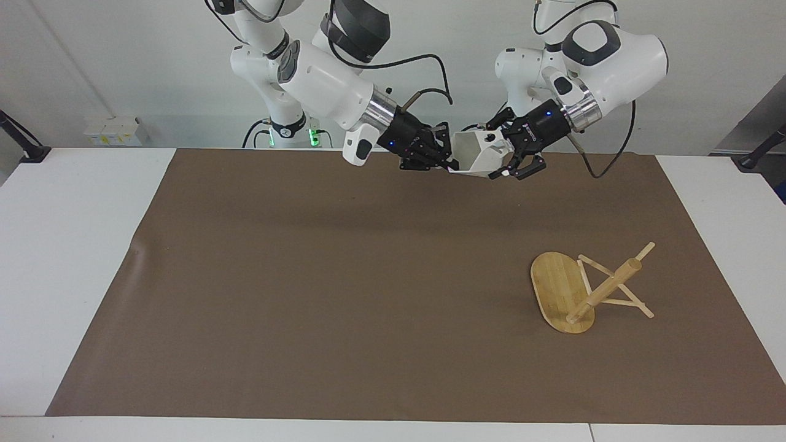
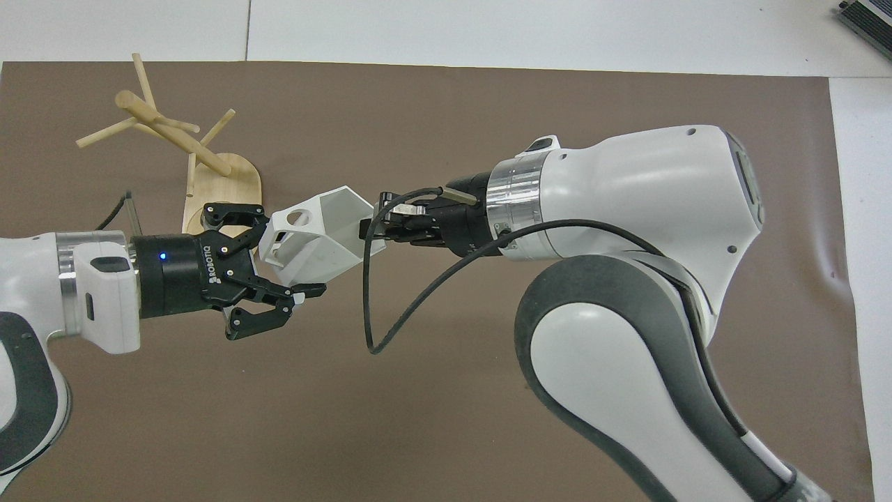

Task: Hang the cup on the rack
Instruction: 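Position the open left gripper around the cup held by the right gripper, then close the left gripper on the cup while the right gripper releases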

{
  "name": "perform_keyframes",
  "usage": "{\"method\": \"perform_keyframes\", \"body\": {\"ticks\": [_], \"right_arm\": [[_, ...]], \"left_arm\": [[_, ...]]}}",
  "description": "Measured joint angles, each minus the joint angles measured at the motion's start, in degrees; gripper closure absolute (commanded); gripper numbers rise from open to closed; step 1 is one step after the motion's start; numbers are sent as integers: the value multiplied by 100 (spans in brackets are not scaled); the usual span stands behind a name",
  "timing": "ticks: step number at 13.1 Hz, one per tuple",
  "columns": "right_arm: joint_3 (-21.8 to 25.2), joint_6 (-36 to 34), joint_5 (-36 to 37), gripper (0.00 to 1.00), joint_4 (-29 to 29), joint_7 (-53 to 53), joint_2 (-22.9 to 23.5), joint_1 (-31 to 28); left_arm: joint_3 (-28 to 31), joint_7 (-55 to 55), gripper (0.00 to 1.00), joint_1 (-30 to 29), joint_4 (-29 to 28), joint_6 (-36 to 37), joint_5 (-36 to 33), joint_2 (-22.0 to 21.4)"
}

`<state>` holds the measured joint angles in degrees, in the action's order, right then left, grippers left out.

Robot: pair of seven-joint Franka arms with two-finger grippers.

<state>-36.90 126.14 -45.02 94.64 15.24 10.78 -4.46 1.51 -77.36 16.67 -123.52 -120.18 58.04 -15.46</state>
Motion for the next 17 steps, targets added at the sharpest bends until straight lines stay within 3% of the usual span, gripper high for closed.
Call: {"method": "perform_keyframes", "body": {"ticks": [4, 5, 6, 7, 10, 17], "right_arm": [[0, 0, 0, 100, 1, 0, 0, 0], [0, 1, 5, 72, 1, 0, 0, 0], [-2, 1, 53, 27, -2, 0, 0, 3], [-3, 3, 237, 0, -3, 0, -1, 10], [-9, 20, 767, 0, -2, 0, -1, 29], [49, -6, 833, 0, -19, 2, -28, 17]], "left_arm": [[3, 0, 84, 2, 0, 0, 0, 0], [3, 0, 83, 2, 0, 0, 0, 0], [1, 1, 82, 2, -1, 0, 0, 1], [2, 14, 82, 2, -2, -8, 1, 4], [10, 26, 81, 2, -1, -32, 3, 8], [40, 28, 81, 2, 2, -56, 7, 3]]}}
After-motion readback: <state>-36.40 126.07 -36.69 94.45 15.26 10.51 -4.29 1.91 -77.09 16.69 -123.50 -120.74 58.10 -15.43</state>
